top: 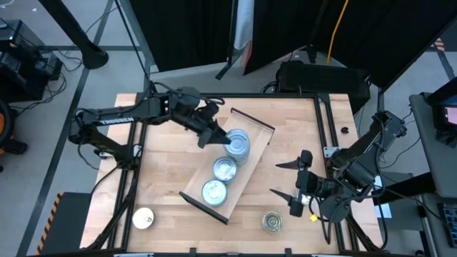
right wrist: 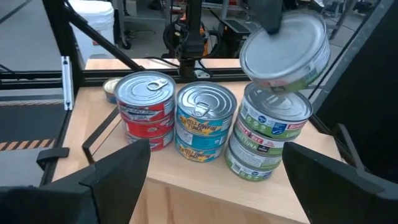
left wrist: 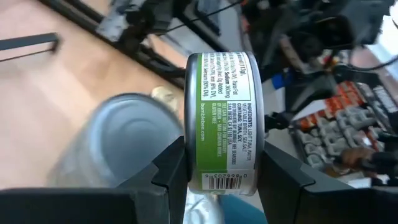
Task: Stack canned seafood by type on shelf
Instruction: Stack the green tuna can on top of the other green tuna can
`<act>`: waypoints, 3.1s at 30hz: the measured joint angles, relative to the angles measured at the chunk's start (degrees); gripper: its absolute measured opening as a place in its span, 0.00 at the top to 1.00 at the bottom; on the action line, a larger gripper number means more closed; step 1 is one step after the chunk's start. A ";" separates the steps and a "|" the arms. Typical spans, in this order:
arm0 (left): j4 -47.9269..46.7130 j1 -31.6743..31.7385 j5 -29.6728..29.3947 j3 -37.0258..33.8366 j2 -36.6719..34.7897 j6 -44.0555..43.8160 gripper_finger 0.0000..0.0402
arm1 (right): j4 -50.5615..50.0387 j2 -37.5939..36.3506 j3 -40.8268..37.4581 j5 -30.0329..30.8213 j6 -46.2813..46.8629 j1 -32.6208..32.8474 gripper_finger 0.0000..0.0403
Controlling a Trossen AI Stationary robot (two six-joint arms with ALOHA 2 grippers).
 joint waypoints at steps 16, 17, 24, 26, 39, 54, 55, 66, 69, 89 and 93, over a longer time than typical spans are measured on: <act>-2.09 1.14 -1.44 -0.03 2.62 -0.03 0.60 | -0.17 0.04 -0.01 0.79 -0.43 -0.07 0.11; -2.21 1.15 -1.41 -0.03 2.88 -0.05 0.60 | -0.19 0.04 -0.02 0.81 -0.42 -0.07 0.11; -2.36 1.20 -2.26 -0.03 3.24 0.06 0.58 | -0.17 0.04 -0.02 0.80 -0.41 -0.07 0.11; -2.61 1.22 -2.41 -0.06 3.25 0.07 0.55 | -0.17 0.04 -0.04 0.79 -0.40 -0.07 0.11; -2.61 1.22 -2.31 -0.10 2.94 -0.04 0.38 | -0.17 0.04 -0.04 0.78 -0.18 -0.07 0.11; -5.53 0.78 -2.22 -0.10 2.94 3.90 0.38 | -0.17 0.04 -0.04 0.78 -0.16 -0.07 0.11; -5.80 0.69 -2.29 -0.10 2.92 4.63 0.38 | -0.17 0.04 -0.04 0.78 -0.17 -0.07 0.11; -8.51 -1.10 -6.76 3.05 2.83 8.03 0.38 | -0.15 0.07 -0.04 0.78 0.04 -0.07 0.11; -9.63 -1.10 -7.68 4.48 2.83 8.94 0.38 | -0.15 0.07 -0.04 0.78 0.04 -0.07 0.11; -10.08 -1.12 -12.27 5.28 2.85 10.51 0.38 | -0.15 0.07 -0.04 0.78 0.01 -0.07 0.11; -7.87 -1.12 -13.35 5.28 2.85 10.99 0.38 | -0.15 0.07 -0.04 0.78 0.01 -0.07 0.11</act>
